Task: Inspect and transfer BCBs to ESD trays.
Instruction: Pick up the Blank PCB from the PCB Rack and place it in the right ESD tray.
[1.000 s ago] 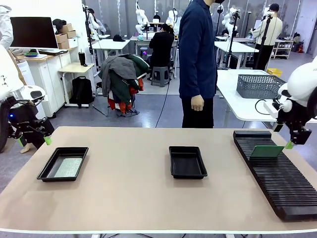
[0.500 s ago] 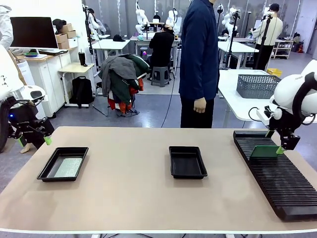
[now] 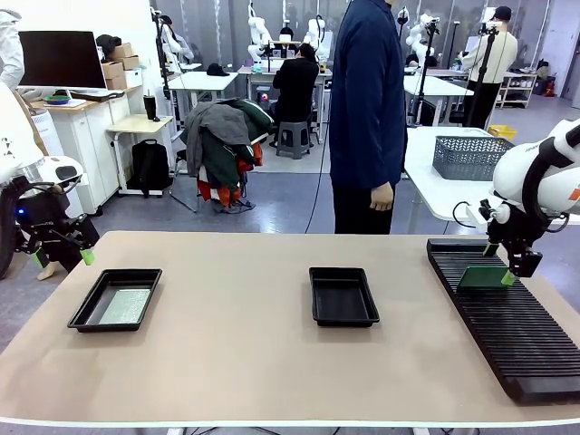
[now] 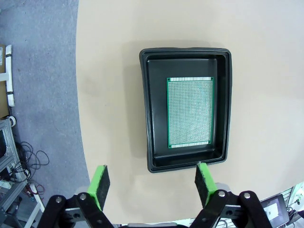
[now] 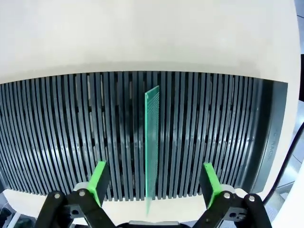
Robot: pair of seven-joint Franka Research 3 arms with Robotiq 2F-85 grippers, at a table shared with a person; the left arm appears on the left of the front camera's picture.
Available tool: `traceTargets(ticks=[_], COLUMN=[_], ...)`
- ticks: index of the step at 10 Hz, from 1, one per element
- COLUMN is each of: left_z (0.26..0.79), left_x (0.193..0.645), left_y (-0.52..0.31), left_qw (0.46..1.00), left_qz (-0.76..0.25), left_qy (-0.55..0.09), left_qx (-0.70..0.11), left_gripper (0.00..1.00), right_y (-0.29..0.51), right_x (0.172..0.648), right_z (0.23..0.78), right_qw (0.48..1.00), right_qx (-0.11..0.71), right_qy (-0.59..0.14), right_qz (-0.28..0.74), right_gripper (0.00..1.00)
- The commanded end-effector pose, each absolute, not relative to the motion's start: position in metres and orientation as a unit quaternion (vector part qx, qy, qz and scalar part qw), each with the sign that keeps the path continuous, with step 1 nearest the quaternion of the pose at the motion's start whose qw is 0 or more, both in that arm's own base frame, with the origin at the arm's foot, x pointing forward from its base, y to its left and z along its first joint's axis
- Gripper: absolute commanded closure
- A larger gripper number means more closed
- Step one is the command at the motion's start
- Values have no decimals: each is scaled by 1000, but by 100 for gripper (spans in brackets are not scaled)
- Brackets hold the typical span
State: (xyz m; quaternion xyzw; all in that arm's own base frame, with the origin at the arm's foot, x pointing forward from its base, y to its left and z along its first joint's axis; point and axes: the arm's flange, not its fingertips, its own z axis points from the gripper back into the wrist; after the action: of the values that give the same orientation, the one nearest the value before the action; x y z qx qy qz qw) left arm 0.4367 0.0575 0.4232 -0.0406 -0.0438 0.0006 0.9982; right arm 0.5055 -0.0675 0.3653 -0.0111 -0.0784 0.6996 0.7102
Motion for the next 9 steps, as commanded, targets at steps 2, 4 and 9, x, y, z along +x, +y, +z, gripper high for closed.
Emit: traceTargets(ticks=[2, 4, 9], left_z=[422, 422, 422], left_x=[437, 437, 437], left_y=[59, 59, 59], left_qw=[998, 998, 998], left_qz=[-7, -7, -7], left_qy=[-45, -45, -45], left_qx=[-47, -47, -47], left_gripper=[4, 4, 4], right_y=[-73, -72, -69], right_x=[507, 506, 508], right_z=[363, 364, 362], right_qw=[705, 697, 695], right_qx=[-15, -6, -6], right_qy=[-84, -81, -61], right_qz=[704, 712, 716], right_gripper=[0, 9, 38])
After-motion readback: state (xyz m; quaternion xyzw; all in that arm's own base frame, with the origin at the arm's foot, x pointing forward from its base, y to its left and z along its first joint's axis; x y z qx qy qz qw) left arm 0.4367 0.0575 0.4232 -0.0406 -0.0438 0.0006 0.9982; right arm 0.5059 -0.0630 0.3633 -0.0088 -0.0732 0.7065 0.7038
